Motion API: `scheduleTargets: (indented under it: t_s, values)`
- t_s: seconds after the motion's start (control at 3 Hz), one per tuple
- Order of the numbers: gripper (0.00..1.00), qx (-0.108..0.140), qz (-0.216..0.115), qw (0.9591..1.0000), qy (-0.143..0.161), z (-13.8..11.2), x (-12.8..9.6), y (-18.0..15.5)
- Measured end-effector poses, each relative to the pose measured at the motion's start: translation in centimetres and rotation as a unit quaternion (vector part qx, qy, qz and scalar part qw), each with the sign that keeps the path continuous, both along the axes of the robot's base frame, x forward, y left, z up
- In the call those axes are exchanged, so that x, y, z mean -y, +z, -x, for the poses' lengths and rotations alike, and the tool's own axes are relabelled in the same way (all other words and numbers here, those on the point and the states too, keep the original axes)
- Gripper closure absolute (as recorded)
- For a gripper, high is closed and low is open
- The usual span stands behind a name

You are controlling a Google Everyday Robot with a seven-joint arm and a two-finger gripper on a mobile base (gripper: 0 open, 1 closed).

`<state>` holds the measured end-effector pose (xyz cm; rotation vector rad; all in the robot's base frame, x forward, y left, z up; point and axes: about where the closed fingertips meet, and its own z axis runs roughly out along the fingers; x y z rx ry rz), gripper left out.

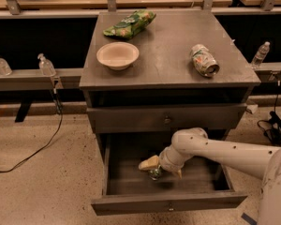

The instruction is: Pick green can from middle drawer and place on counter

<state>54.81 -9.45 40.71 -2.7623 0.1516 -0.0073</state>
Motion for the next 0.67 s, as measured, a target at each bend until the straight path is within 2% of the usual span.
scheduleTargets:
  t_s: [0.33, 0.67]
  values:
    - [0.0, 0.029, 0.02, 0.9991, -0.023, -0.8, -0.9, -2.4]
    - [0.22, 0.05, 0.034, 0.9972, -0.042, -2.0, -2.6, -4.4]
